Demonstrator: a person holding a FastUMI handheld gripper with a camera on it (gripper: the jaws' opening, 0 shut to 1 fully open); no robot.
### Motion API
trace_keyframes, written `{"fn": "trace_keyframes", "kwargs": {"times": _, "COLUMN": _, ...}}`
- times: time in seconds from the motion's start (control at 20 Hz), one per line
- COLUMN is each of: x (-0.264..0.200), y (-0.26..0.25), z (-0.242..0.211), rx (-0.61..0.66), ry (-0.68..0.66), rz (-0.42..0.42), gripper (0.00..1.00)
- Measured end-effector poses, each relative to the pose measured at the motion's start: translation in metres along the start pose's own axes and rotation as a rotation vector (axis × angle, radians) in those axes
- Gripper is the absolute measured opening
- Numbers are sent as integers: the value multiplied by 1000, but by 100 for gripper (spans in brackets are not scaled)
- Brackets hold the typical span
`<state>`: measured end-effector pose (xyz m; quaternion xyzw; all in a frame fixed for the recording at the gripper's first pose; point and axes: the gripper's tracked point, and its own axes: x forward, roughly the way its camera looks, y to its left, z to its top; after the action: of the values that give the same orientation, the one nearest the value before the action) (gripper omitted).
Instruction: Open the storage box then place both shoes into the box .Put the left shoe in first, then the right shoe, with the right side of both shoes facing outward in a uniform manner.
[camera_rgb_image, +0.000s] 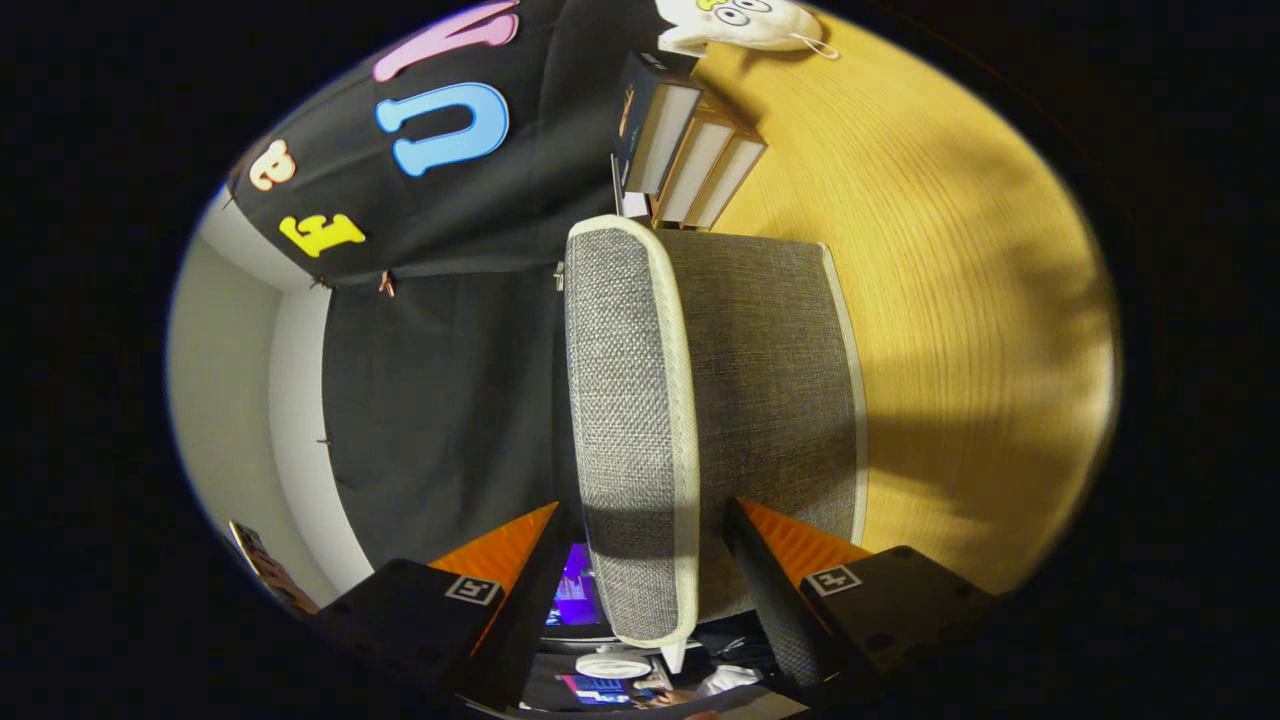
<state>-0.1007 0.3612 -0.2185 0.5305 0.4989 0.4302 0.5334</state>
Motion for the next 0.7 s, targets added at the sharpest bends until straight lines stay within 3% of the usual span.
{"fn": "trace_keyframes", "kwargs": {"times": 0.05, "x": 2, "y": 0, "z": -1, "rx": 8, "ry": 7, "rz": 3, "gripper": 79}}
{"fn": "trace_keyframes", "kwargs": {"times": 0.1, "x": -2, "y": 6, "z": -1, "rx": 23, "ry": 20, "rz": 21, "gripper": 79}}
{"fn": "trace_keyframes", "kwargs": {"times": 0.2, "x": -11, "y": 8, "z": 3, "rx": 51, "ry": 30, "rz": 32, "gripper": 69}}
{"fn": "trace_keyframes", "kwargs": {"times": 0.25, "x": -12, "y": 12, "z": 3, "rx": 43, "ry": 29, "rz": 53, "gripper": 56}}
{"fn": "trace_keyframes", "kwargs": {"times": 0.35, "x": -16, "y": 21, "z": 5, "rx": 20, "ry": -18, "rz": 70, "gripper": 20}}
{"fn": "trace_keyframes", "kwargs": {"times": 0.5, "x": -16, "y": 39, "z": -3, "rx": -40, "ry": -29, "rz": 104, "gripper": 5}}
{"fn": "trace_keyframes", "kwargs": {"times": 0.7, "x": -12, "y": 69, "z": -15, "rx": -128, "ry": -50, "rz": 108, "gripper": 5}}
